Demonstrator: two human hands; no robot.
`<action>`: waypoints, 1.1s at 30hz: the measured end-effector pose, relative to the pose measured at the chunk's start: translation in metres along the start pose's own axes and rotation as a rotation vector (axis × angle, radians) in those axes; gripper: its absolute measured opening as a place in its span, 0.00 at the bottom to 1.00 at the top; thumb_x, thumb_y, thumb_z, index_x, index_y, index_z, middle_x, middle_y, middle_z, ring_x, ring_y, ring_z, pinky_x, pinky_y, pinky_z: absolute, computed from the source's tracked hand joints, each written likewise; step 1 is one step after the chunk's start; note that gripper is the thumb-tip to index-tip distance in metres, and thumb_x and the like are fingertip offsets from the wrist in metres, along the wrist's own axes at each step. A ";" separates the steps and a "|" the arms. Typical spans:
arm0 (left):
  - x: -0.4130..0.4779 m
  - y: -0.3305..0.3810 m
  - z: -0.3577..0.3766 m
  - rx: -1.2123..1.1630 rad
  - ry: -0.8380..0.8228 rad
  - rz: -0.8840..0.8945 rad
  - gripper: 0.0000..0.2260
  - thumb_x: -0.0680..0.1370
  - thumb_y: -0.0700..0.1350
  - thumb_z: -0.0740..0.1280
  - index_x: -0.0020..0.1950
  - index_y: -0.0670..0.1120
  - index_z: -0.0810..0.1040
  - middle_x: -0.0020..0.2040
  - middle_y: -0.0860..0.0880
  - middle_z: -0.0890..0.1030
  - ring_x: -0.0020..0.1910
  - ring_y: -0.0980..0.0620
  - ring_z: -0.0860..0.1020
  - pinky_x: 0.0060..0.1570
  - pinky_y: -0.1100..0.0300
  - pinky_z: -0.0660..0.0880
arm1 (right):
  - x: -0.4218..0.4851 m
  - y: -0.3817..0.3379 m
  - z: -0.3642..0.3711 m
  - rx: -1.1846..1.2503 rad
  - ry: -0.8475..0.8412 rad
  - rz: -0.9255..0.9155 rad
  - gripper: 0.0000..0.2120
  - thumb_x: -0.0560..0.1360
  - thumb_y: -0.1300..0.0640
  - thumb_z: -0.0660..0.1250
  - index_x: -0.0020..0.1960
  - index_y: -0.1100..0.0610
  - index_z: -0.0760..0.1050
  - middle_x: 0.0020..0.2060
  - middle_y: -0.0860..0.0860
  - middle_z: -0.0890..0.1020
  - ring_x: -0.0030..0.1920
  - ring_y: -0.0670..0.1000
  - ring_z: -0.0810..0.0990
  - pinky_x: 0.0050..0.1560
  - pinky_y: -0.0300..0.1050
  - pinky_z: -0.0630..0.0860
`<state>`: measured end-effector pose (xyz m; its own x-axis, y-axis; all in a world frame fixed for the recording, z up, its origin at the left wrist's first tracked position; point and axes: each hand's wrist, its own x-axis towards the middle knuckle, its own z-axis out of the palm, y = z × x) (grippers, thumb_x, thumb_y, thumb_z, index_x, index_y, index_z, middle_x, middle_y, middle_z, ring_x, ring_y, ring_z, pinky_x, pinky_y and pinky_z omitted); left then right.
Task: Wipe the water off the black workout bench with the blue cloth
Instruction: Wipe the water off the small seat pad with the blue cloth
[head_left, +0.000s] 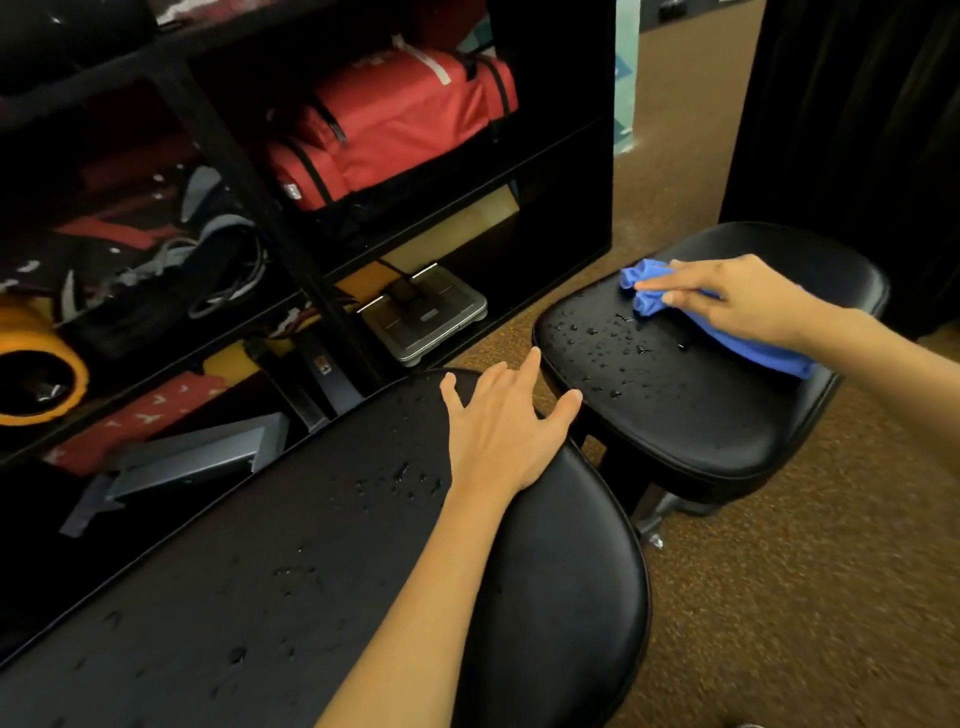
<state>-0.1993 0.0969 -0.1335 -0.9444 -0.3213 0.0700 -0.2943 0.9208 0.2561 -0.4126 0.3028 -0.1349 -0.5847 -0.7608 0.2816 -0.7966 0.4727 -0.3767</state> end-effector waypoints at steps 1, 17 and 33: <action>0.000 -0.001 0.000 0.000 0.004 0.001 0.30 0.77 0.66 0.51 0.76 0.54 0.57 0.71 0.52 0.69 0.74 0.55 0.58 0.72 0.39 0.41 | 0.004 0.007 -0.003 -0.020 0.024 0.030 0.16 0.78 0.57 0.62 0.65 0.50 0.75 0.63 0.53 0.77 0.69 0.50 0.68 0.65 0.49 0.69; 0.001 -0.002 0.003 0.014 0.028 -0.014 0.30 0.77 0.67 0.50 0.76 0.55 0.57 0.70 0.53 0.70 0.74 0.56 0.58 0.72 0.40 0.41 | 0.090 -0.037 0.032 -0.076 -0.104 0.170 0.16 0.81 0.51 0.56 0.67 0.44 0.72 0.68 0.50 0.72 0.67 0.57 0.71 0.64 0.52 0.66; 0.002 0.000 0.004 0.002 0.038 -0.012 0.31 0.77 0.67 0.50 0.76 0.55 0.56 0.69 0.53 0.71 0.74 0.56 0.58 0.72 0.39 0.40 | 0.102 0.010 0.022 -0.240 -0.119 0.350 0.18 0.82 0.56 0.53 0.70 0.49 0.69 0.67 0.60 0.73 0.65 0.64 0.70 0.63 0.55 0.67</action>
<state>-0.2016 0.0973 -0.1371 -0.9345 -0.3406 0.1037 -0.3061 0.9172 0.2550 -0.4768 0.2204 -0.1290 -0.8149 -0.5759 0.0647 -0.5752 0.7901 -0.2120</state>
